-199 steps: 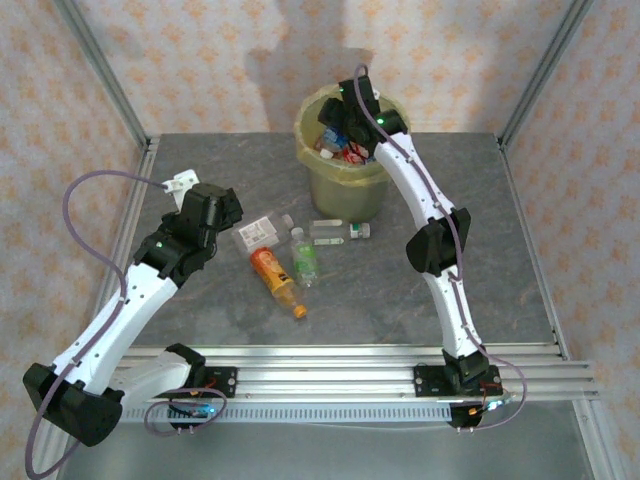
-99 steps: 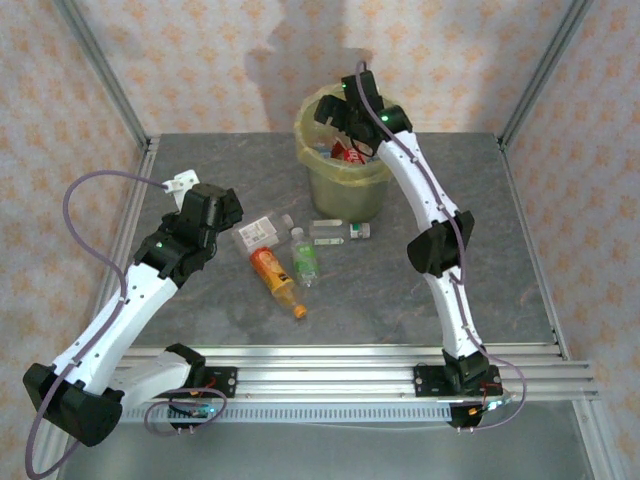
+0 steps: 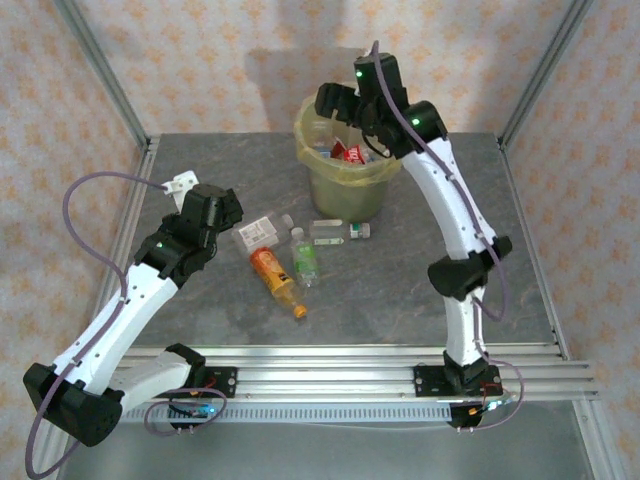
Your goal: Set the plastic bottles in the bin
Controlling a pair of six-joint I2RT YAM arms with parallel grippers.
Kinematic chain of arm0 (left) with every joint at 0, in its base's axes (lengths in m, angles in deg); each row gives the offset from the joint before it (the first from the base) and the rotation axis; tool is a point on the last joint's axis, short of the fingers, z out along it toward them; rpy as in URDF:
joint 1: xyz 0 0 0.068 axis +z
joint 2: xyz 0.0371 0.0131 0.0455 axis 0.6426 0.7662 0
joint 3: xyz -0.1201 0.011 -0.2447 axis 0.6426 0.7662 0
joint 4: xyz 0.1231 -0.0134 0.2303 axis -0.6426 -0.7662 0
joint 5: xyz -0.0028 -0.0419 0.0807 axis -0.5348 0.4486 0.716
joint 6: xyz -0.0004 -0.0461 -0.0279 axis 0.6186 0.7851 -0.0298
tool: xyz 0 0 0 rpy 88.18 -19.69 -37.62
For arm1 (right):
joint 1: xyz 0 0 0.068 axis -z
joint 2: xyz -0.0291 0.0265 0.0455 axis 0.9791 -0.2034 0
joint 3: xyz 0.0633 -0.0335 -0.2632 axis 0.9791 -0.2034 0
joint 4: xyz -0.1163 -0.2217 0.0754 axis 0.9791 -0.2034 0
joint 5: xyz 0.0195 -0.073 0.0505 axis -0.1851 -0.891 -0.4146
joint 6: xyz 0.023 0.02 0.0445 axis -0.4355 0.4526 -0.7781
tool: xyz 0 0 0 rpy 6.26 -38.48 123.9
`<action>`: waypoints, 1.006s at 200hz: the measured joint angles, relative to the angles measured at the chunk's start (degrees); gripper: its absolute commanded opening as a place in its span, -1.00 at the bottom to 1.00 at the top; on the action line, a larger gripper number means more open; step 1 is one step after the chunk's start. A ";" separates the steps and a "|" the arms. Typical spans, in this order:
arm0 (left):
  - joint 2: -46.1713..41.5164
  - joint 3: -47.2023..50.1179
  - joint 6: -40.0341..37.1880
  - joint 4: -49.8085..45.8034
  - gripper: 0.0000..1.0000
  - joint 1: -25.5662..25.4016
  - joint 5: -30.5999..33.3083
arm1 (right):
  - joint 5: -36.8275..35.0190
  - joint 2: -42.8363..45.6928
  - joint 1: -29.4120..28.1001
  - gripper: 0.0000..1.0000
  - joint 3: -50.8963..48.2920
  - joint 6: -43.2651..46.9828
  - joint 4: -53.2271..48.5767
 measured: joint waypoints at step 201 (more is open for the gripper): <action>0.98 9.60 13.42 -1.46 1.00 25.86 -13.66 | -4.04 7.30 -29.79 0.38 -48.98 0.15 7.34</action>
